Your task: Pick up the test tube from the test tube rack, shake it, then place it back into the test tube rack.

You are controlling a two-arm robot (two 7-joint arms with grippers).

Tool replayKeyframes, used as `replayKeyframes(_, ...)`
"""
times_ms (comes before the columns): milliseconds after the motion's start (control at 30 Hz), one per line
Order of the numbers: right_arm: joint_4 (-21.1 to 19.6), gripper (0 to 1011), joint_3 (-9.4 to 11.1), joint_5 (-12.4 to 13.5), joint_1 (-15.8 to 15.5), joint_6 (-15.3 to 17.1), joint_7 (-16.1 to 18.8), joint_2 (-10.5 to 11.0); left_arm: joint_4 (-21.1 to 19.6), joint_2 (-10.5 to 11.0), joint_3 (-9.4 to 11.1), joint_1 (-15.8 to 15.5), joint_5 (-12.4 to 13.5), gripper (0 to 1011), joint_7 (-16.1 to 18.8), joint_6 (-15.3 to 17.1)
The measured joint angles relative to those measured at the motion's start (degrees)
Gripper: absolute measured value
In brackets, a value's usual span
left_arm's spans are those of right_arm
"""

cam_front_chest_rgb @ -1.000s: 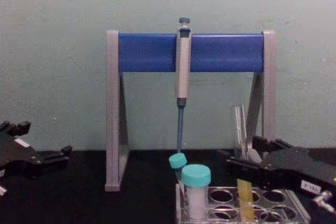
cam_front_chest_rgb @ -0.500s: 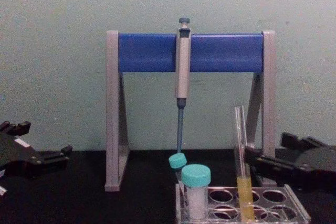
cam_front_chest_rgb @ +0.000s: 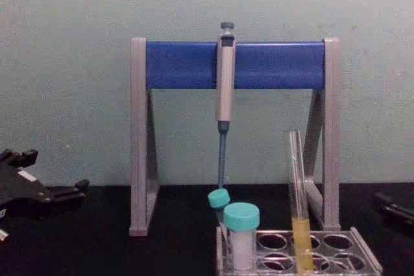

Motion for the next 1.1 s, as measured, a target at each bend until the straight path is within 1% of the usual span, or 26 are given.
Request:
replayKeyframes(167, 2.2, 1000, 0.9, -1.8, 0.1, 0.1, -1.7, -1.2, 0.0, 0.0, 0.0, 0.0, 0.0, 1010, 0.0, 0.0)
replayKeyframes(267, 3.7, 1000, 1.0, -2.5, 0.6, 0.5, -1.9, -1.8, 0.0, 0.0, 0.0, 0.0, 0.0, 1010, 0.0, 0.0)
replayKeyframes(467, 6.3, 1000, 1.1, -3.5, 1.5, 1.4, -1.9, -2.7, 0.0, 0.0, 0.0, 0.0, 0.0, 1009, 0.0, 0.0)
replayKeyframes(667, 8.9, 1000, 1.1, -4.3, 2.6, 2.3, -0.8, -3.8, 0.0, 0.0, 0.0, 0.0, 0.0, 1009, 0.0, 0.0)
replayKeyframes(900, 10.4, 1000, 1.3, -4.8, 3.3, 2.3, 0.5, -4.5, 0.0, 0.0, 0.0, 0.0, 0.0, 1010, 0.0, 0.0)
replayKeyframes(1100, 10.3, 1000, 1.3, -4.8, 3.3, 2.3, 0.5, -4.5, 0.0, 0.0, 0.0, 0.0, 0.0, 1010, 0.0, 0.0)
